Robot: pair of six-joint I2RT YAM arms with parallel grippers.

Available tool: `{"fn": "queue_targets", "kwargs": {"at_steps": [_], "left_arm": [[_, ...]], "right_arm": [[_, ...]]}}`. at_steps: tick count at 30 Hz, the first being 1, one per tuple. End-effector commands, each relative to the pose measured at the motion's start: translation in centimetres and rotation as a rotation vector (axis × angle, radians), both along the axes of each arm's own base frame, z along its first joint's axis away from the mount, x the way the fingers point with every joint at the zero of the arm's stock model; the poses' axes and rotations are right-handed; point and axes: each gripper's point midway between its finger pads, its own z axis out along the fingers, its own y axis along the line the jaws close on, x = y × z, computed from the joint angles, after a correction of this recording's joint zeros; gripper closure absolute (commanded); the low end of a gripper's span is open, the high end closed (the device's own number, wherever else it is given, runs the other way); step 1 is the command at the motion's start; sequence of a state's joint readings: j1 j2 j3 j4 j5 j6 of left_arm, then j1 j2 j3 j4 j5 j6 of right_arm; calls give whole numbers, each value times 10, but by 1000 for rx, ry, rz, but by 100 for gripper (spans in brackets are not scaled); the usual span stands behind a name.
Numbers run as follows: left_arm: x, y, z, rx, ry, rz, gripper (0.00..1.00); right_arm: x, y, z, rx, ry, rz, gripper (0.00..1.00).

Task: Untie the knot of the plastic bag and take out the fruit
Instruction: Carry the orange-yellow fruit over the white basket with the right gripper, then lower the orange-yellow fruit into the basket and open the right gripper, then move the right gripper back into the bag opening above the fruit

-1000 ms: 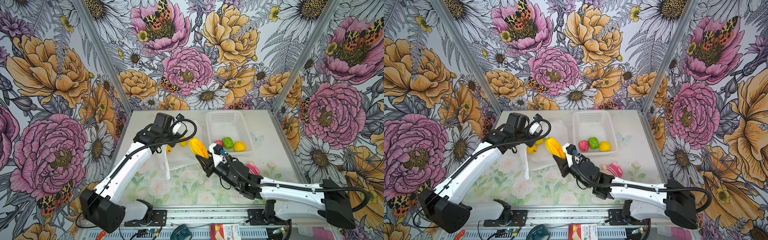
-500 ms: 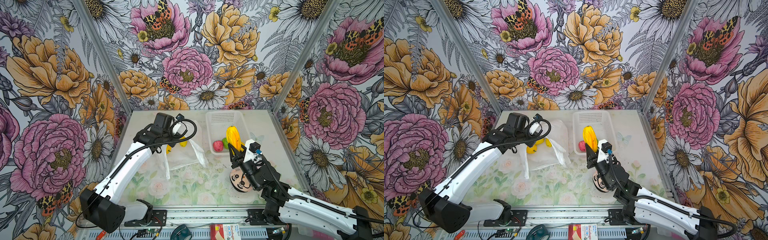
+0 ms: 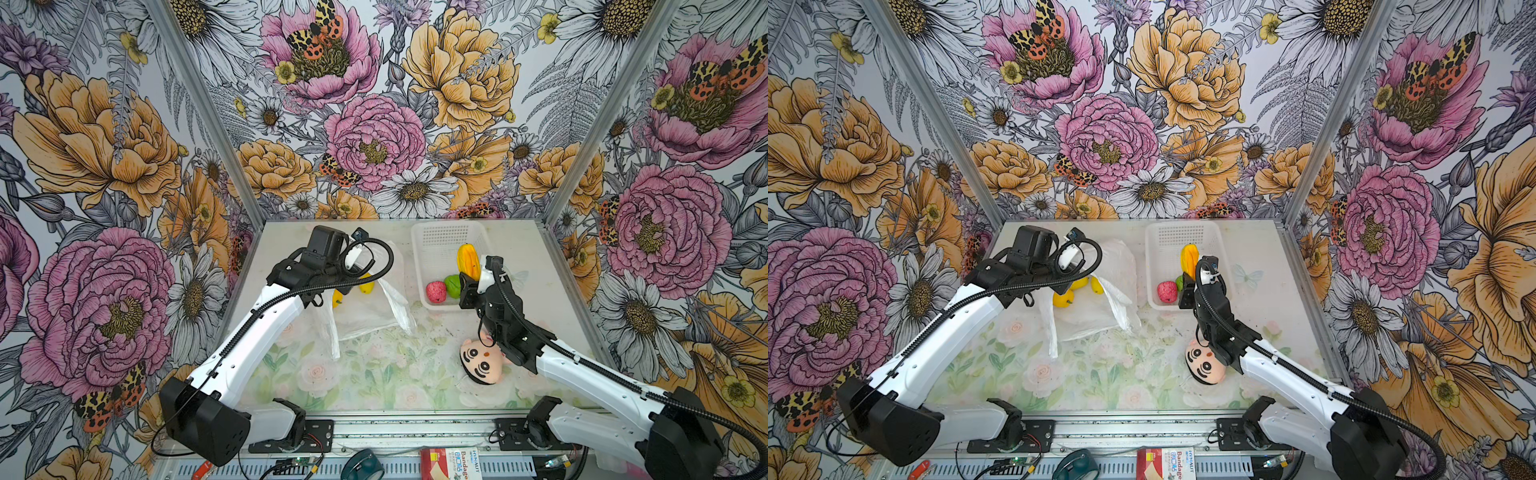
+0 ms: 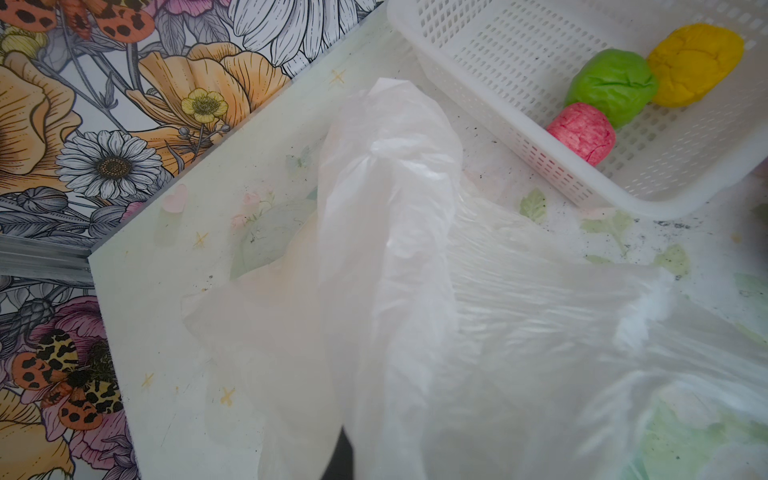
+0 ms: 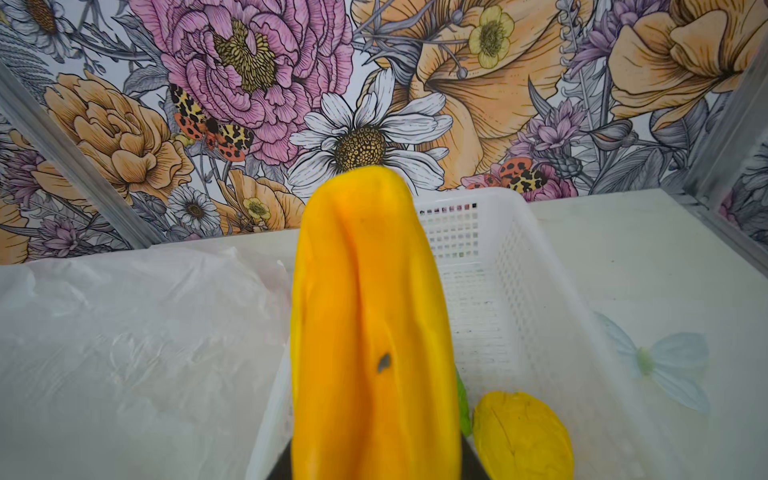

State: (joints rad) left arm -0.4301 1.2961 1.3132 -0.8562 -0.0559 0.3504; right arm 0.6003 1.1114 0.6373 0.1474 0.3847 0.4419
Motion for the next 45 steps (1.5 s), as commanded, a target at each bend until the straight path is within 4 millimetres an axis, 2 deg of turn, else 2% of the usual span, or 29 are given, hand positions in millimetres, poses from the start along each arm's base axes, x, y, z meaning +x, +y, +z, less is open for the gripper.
{"fn": "queue_targets", "kwargs": {"at_steps": [1, 7, 12, 17, 20, 24, 26, 35, 40, 45], "left_arm": [[1, -2, -3, 17, -9, -14, 100], [1, -2, -2, 17, -10, -14, 100], [1, -2, -3, 16, -9, -16, 100], [1, -2, -3, 17, -7, -14, 100], [2, -1, -4, 17, -6, -13, 100], [2, -1, -3, 16, -7, -14, 100], [2, -1, -3, 16, -8, -14, 100], [2, -1, -3, 15, -7, -13, 100], [2, -1, -2, 13, -8, -14, 100], [1, -1, -2, 12, -10, -13, 100]], "right_arm": [[13, 6, -14, 70, 107, 26, 75], [43, 6, -56, 94, 267, 23, 77], [60, 12, -86, 76, 355, 24, 78], [71, 18, -106, 71, 410, 28, 78], [76, 19, -115, 69, 430, 30, 74], [80, 21, -124, 75, 455, 36, 59], [82, 22, -128, 80, 465, 39, 49], [81, 19, -125, 91, 460, 35, 16], [78, 17, -119, 101, 439, 35, 11], [70, 16, -102, 120, 390, 54, 9]]}}
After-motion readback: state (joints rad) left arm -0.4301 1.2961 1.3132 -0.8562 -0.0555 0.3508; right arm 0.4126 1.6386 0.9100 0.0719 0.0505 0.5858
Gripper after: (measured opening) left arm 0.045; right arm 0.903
